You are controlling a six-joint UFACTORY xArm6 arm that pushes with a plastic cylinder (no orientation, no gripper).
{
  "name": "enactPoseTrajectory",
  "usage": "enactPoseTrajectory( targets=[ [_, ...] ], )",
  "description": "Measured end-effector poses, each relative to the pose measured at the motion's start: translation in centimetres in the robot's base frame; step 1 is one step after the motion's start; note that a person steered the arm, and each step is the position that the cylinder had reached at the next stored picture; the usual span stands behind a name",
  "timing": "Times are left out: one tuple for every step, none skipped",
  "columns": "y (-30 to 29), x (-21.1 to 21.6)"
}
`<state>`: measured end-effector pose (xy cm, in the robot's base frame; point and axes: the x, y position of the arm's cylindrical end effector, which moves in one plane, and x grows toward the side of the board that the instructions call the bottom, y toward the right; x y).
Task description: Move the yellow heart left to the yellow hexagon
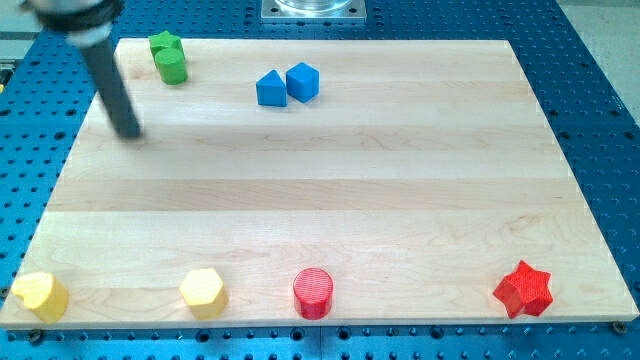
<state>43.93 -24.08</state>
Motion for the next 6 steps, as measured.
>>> enactPoseTrajectory(
  targets=[
    [-6.3, 7.1],
    [-6.4, 7.1],
    [-6.4, 11.4],
    [-6.3, 16.4],
    [-4.7, 17.7],
    [2.8, 14.9]
  ],
)
